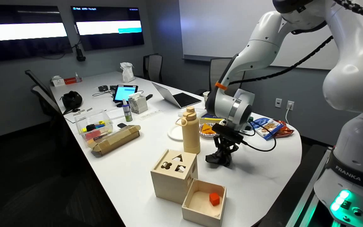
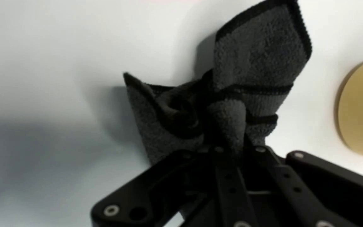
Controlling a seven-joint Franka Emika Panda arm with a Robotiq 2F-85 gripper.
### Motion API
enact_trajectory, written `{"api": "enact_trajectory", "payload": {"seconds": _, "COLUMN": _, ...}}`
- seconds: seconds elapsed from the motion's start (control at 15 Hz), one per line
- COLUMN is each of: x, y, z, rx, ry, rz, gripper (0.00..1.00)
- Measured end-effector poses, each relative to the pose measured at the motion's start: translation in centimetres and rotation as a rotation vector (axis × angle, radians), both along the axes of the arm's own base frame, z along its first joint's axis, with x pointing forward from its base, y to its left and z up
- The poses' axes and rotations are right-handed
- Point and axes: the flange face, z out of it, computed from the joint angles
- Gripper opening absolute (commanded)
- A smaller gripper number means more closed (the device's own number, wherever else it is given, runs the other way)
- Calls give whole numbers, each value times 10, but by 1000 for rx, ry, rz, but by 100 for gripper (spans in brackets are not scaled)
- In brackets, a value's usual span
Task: Fold the grey towel twice, then use it to wipe the table
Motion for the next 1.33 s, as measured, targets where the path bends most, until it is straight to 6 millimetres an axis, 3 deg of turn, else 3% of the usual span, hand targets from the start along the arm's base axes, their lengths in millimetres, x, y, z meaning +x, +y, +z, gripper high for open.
{"api": "enact_trajectory", "payload": {"seconds": 0.13, "x": 7, "y": 18, "z": -2, "rx": 28, "ry": -8, "rz": 56, "gripper": 3}}
{"api": "enact_trajectory", "payload": {"seconds": 0.2, "x": 8, "y": 23, "z": -3, "rx": 37, "ry": -6, "rz": 73, "gripper": 36}}
{"api": "enact_trajectory", "payload": {"seconds": 0.27, "x": 9, "y": 28, "z": -4, "rx": 41, "ry": -2, "rz": 86, "gripper": 36}}
{"api": "enact_trajectory", "payload": {"seconds": 0.8, "x": 11, "y": 32, "z": 9, "rx": 12, "ry": -22, "rz": 133, "gripper": 96}}
{"api": "enact_trajectory", "payload": {"seconds": 1.0, "x": -5, "y": 36, "z": 25, "rx": 9, "ry": -6, "rz": 197, "gripper": 100}}
{"api": "enact_trajectory", "payload": {"seconds": 1.33, "x": -35, "y": 45, "z": 72, "rx": -70, "ry": -14, "rz": 319, "gripper": 100}}
